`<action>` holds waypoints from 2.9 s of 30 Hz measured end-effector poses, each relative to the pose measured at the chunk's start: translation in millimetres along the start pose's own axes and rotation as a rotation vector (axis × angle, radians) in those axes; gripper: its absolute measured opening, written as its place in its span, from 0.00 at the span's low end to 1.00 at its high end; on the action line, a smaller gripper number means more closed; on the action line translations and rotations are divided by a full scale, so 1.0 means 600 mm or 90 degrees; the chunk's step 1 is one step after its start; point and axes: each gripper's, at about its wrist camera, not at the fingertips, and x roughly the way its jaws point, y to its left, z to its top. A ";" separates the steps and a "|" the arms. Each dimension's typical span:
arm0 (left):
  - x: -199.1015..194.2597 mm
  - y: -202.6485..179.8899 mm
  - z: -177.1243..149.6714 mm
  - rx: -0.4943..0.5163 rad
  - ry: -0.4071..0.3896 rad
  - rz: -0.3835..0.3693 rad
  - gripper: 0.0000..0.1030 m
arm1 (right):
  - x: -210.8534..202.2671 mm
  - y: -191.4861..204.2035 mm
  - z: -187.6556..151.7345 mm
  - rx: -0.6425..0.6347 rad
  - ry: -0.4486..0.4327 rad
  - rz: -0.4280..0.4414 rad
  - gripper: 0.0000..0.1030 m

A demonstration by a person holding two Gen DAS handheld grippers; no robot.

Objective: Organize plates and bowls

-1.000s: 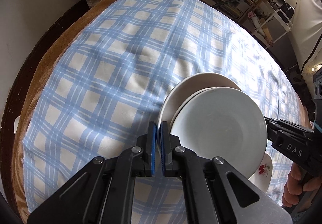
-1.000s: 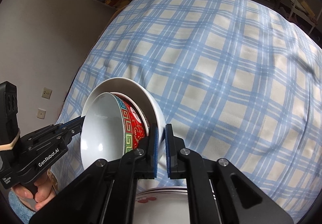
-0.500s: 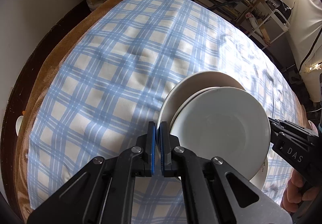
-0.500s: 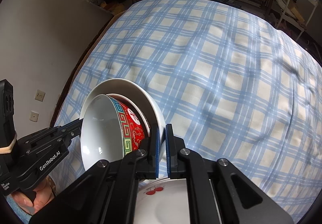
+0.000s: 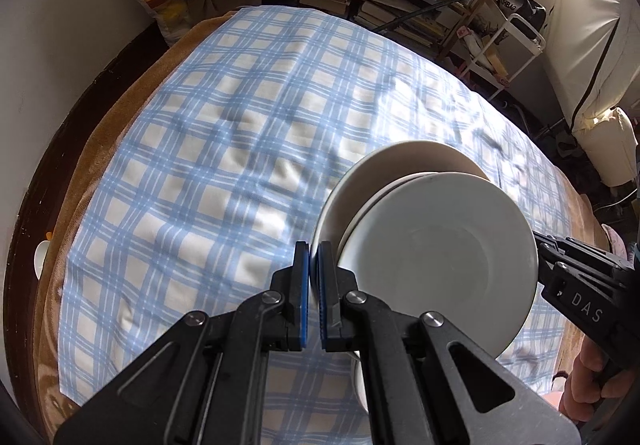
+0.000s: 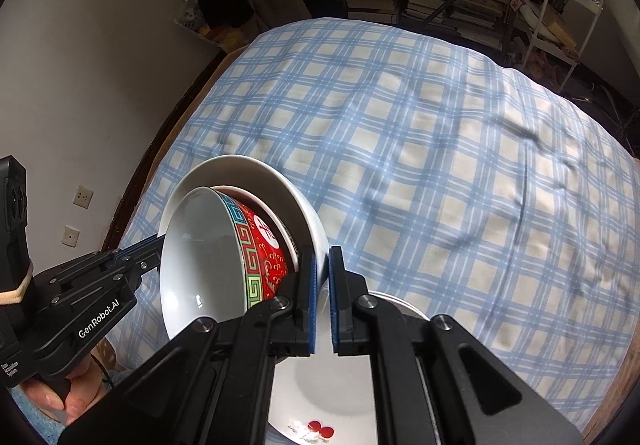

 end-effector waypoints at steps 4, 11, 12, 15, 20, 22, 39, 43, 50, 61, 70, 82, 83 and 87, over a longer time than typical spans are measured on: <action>-0.010 -0.031 -0.026 0.012 0.005 0.007 0.02 | -0.023 -0.020 -0.028 0.008 0.001 -0.003 0.08; -0.005 -0.068 -0.085 0.022 0.031 0.006 0.02 | -0.043 -0.044 -0.087 0.006 0.010 -0.029 0.08; -0.001 -0.071 -0.092 0.021 0.035 0.002 0.02 | -0.044 -0.048 -0.093 0.007 0.011 -0.034 0.08; 0.008 -0.082 -0.113 0.025 0.047 0.001 0.02 | -0.043 -0.059 -0.117 0.009 0.017 -0.042 0.08; 0.022 -0.097 -0.136 0.046 0.064 0.015 0.02 | -0.028 -0.082 -0.150 0.040 0.031 -0.027 0.08; 0.030 -0.101 -0.141 0.052 0.071 0.021 0.02 | -0.020 -0.087 -0.159 0.046 0.034 -0.024 0.08; 0.047 -0.117 -0.147 0.083 0.068 0.005 0.07 | 0.002 -0.123 -0.168 0.076 0.056 -0.013 0.08; 0.043 -0.127 -0.149 0.111 0.065 0.020 0.08 | 0.005 -0.131 -0.169 0.080 0.078 0.002 0.08; 0.008 -0.116 -0.133 0.104 0.020 0.020 0.09 | -0.049 -0.145 -0.153 0.100 0.012 0.041 0.24; -0.104 -0.124 -0.175 0.153 -0.137 0.084 0.54 | -0.155 -0.121 -0.193 0.040 -0.096 -0.010 0.77; -0.216 -0.134 -0.227 0.182 -0.306 0.114 0.92 | -0.255 -0.108 -0.260 0.004 -0.232 -0.032 1.00; -0.259 -0.134 -0.291 0.207 -0.379 0.145 0.94 | -0.295 -0.092 -0.344 -0.003 -0.372 -0.069 1.00; -0.259 -0.132 -0.296 0.205 -0.380 0.143 0.94 | -0.295 -0.090 -0.349 -0.007 -0.384 -0.077 1.00; -0.260 -0.118 -0.313 0.190 -0.386 0.146 0.94 | -0.295 -0.085 -0.355 -0.025 -0.403 -0.082 1.00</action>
